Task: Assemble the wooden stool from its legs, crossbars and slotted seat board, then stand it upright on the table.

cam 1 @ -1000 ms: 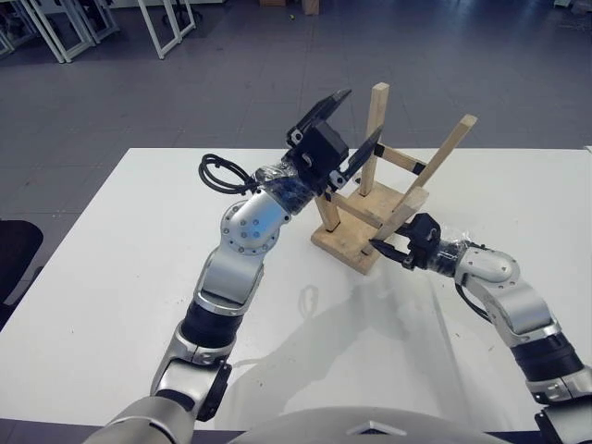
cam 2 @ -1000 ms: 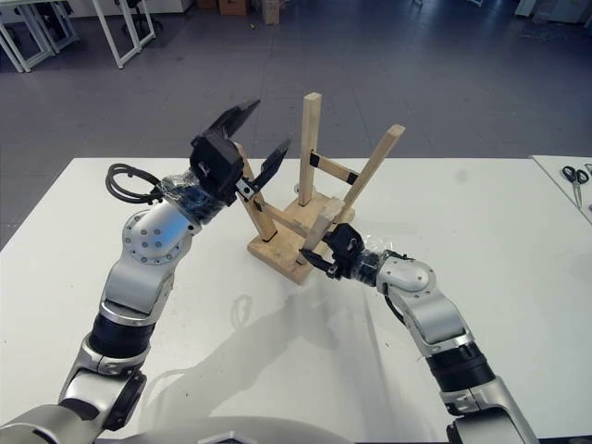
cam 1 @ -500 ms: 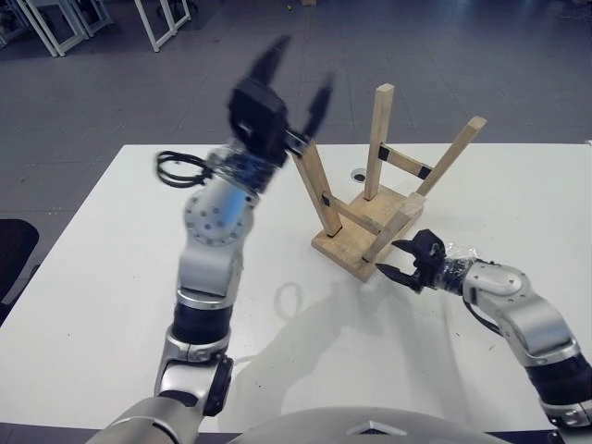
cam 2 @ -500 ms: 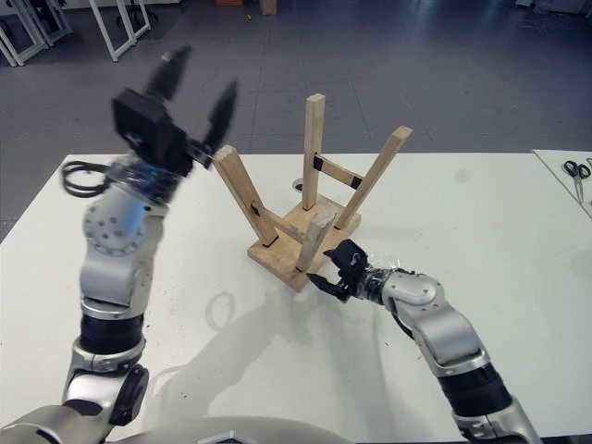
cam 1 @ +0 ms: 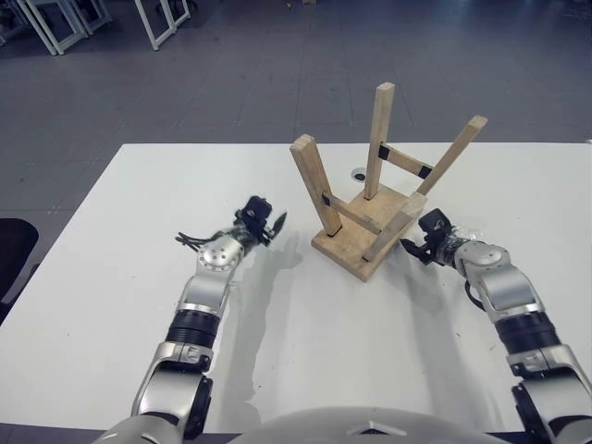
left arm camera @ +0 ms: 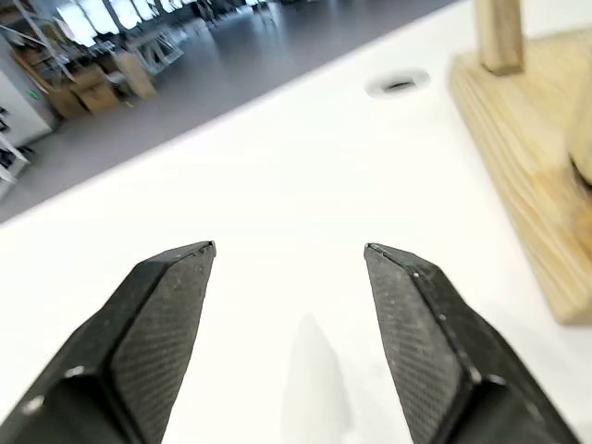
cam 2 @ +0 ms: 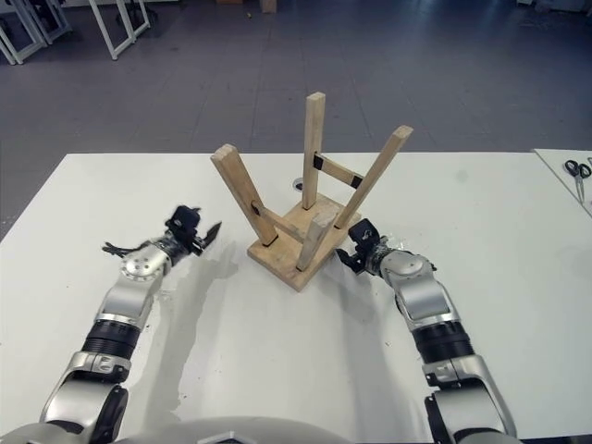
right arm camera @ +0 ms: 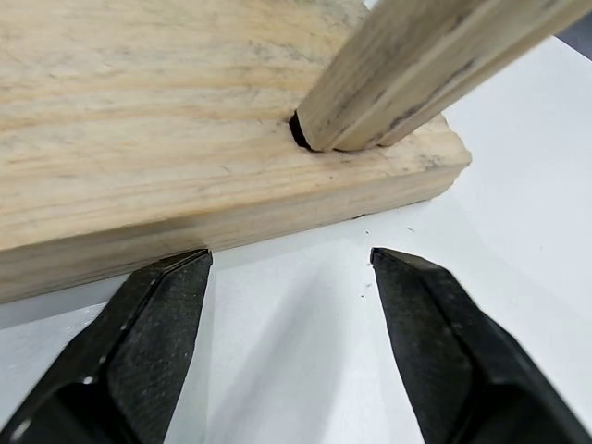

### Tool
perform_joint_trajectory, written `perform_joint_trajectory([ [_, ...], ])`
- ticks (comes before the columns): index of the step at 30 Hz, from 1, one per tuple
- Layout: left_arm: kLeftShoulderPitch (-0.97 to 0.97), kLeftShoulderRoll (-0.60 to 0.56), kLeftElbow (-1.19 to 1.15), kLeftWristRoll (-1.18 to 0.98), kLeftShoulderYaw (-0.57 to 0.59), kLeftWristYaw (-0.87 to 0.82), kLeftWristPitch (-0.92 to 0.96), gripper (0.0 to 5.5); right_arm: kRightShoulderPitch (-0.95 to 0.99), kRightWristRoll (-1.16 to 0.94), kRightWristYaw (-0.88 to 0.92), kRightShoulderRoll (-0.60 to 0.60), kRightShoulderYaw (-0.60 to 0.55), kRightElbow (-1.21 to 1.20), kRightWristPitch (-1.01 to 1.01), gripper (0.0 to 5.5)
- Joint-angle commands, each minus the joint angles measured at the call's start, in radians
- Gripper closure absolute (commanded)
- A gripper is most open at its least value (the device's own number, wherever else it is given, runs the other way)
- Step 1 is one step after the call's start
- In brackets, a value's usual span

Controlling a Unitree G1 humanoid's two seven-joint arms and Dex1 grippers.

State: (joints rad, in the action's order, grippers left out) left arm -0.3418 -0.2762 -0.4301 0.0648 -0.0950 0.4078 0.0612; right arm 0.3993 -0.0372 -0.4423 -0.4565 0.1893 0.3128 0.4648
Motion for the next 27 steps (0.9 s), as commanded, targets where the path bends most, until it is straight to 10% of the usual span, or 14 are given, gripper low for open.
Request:
perform_joint_trajectory([
  [1, -0.026, -0.018, -0.049, 0.025, -0.010, -0.007, 0.002, 2.51, 0.112, 0.036, -0.016, 0.081, 0.021, 0.219, -0.107, 2.33],
  [12, 0.077, -0.032, 0.084, -0.025, -0.059, 0.126, 0.125, 2.51, 0.317, -0.077, -0.059, 0.212, -0.168, 0.574, -0.460, 2.33],
  [20, 0.157, -0.040, 0.240, -0.072, -0.118, 0.249, 0.189, 2.51, 0.144, -0.425, 0.068, 0.112, -0.395, -0.486, -0.018, 2.33],
  [27, 0.162, -0.046, 0.246, -0.055, -0.111, 0.231, 0.200, 2.51, 0.247, -0.780, 0.158, 0.048, -0.510, -0.798, 0.229, 2.33],
])
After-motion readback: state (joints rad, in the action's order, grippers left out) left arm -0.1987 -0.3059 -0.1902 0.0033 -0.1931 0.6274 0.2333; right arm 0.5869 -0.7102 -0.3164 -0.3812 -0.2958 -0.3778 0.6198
